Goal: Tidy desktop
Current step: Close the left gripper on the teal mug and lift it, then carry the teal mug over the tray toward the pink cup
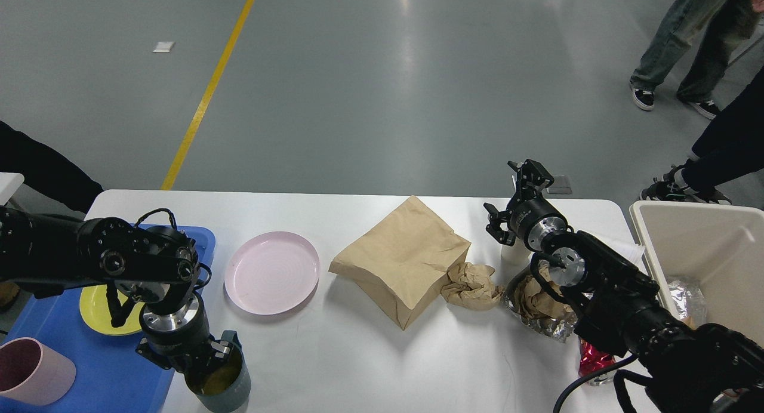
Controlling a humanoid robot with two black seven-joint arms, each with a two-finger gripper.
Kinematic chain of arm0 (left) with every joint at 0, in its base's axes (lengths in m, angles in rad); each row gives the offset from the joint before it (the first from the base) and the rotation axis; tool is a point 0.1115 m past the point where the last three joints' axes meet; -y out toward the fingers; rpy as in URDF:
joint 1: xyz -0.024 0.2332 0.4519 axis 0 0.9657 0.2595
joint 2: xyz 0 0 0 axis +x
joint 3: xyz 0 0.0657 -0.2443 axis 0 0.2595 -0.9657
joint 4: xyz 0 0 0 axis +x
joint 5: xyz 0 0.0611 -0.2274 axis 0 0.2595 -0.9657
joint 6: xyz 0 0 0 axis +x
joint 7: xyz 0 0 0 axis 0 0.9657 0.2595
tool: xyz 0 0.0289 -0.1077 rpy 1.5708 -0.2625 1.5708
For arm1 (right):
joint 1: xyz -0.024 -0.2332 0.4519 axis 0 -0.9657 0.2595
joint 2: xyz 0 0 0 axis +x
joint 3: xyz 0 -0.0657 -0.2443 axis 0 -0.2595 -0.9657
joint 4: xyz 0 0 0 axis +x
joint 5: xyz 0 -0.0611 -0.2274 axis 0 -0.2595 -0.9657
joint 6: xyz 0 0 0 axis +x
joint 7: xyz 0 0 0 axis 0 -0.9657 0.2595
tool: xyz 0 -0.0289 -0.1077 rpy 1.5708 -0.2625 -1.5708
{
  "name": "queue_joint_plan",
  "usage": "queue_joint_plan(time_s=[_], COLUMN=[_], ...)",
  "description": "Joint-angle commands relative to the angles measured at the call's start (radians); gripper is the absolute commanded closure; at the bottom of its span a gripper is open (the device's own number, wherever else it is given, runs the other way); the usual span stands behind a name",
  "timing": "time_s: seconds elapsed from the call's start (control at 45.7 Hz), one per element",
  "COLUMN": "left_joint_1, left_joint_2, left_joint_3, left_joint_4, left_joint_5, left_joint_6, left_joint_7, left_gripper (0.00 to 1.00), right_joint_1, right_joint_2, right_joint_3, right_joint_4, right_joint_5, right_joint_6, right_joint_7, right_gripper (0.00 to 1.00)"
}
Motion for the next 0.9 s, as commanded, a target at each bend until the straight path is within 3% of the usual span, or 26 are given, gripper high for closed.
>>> queue_joint_plan(time_s=[0.0,0.219,0.35,0.504,0.722,0.876], left_joint_1=[-0.062,-0.309,-0.51,-0.743,-1.004,-1.058], left_joint_2=[0.023,0.098,0.116,0.113,0.115,0.115], left_joint_3=[0.014,0.131,0.264,0.382,0.479,0.497], left_joint_4=[-0.003,-0.055,-0.101,-0.109,-0.107,-0.107], left_joint_5=[-0.033,-0.125,-0.162,-0.168,-0.183,-0.184], left_joint_6=[-0.067,-0.225,-0.317,-0.317,-0.317,-0.317], left_joint_7=[-0.003,-0.027,-0.093,-0.175,-0.211,-0.227], left_gripper=[1.0,1.0,1.0,1.0,1.0,1.0], right_joint_1=[0.0,0.0,0.0,0.0,0.0,0.0], right_joint_2=[0.0,0.0,0.0,0.0,0.0,0.0], right_joint_3=[0.0,0.0,0.0,0.0,0.0,0.0], right_joint_4=[0.0,0.0,0.0,0.0,0.0,0.0], right_joint_5=[0.0,0.0,0.0,0.0,0.0,0.0], right_joint_6=[0.0,0.0,0.0,0.0,0.0,0.0], right_joint_7=[0.0,0.0,0.0,0.0,0.0,0.0], right_gripper=[0.0,0.0,0.0,0.0,0.0,0.0])
